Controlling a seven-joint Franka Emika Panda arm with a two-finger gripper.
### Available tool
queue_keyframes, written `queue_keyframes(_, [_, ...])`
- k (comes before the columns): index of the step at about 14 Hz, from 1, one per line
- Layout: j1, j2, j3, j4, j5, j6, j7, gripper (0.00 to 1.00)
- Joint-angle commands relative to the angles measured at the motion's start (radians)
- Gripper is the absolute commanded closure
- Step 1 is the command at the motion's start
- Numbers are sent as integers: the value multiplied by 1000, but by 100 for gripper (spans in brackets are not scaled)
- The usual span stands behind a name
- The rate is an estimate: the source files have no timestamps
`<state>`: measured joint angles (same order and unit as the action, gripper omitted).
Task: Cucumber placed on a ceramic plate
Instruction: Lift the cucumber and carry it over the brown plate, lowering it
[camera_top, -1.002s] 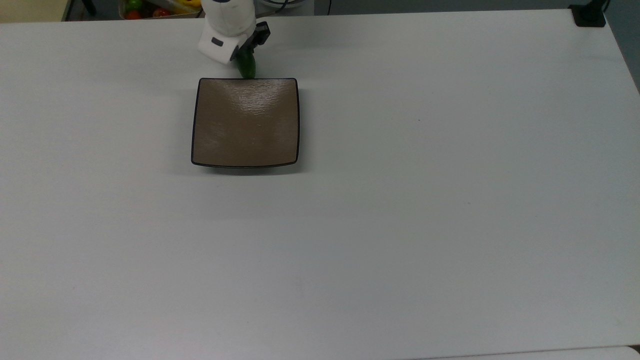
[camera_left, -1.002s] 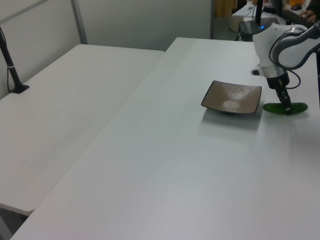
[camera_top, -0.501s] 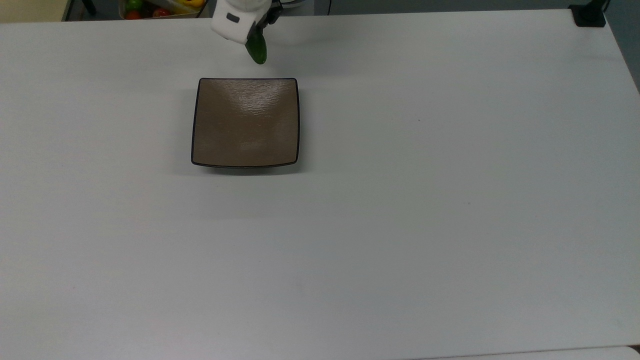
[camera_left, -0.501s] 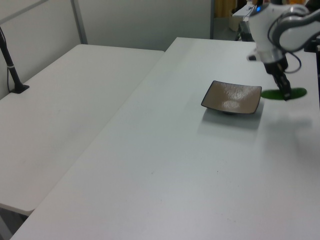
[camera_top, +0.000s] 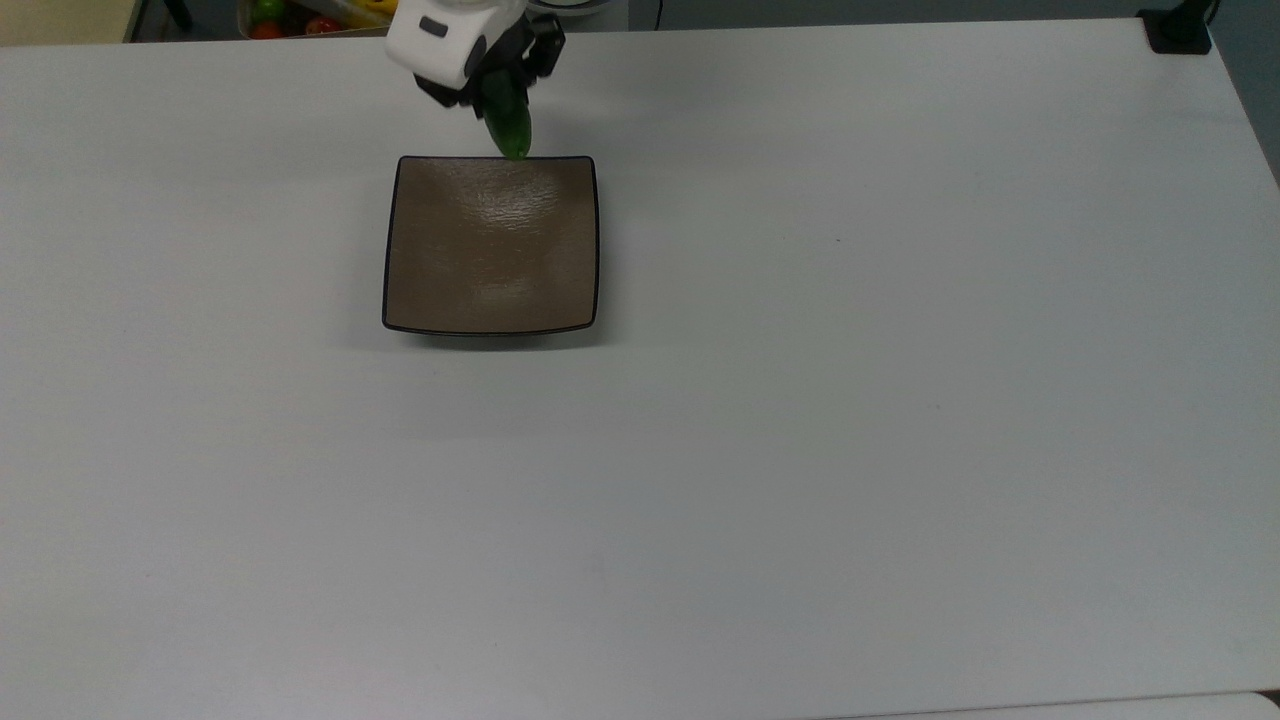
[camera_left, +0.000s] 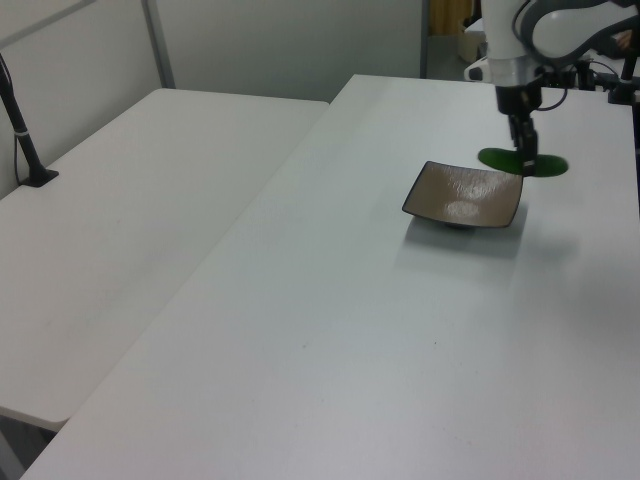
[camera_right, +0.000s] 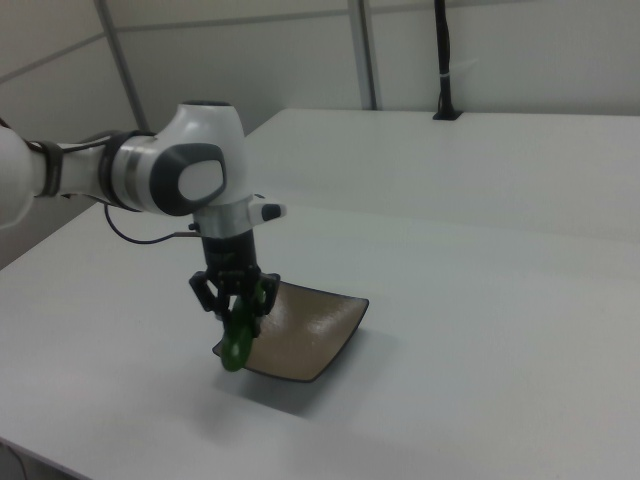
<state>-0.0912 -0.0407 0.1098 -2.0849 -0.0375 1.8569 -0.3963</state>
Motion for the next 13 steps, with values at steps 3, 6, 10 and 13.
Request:
queue_keyframes(3, [10,166,-2,94,19,126,138,71])
queue_keyframes(6, [10,206,-2,132,19,139,189,6])
queue_keyframes(10, [10,203,-2,134,19,139,200,0])
queue_keyframes(13, [10,183,-2,170,19,120,226,0])
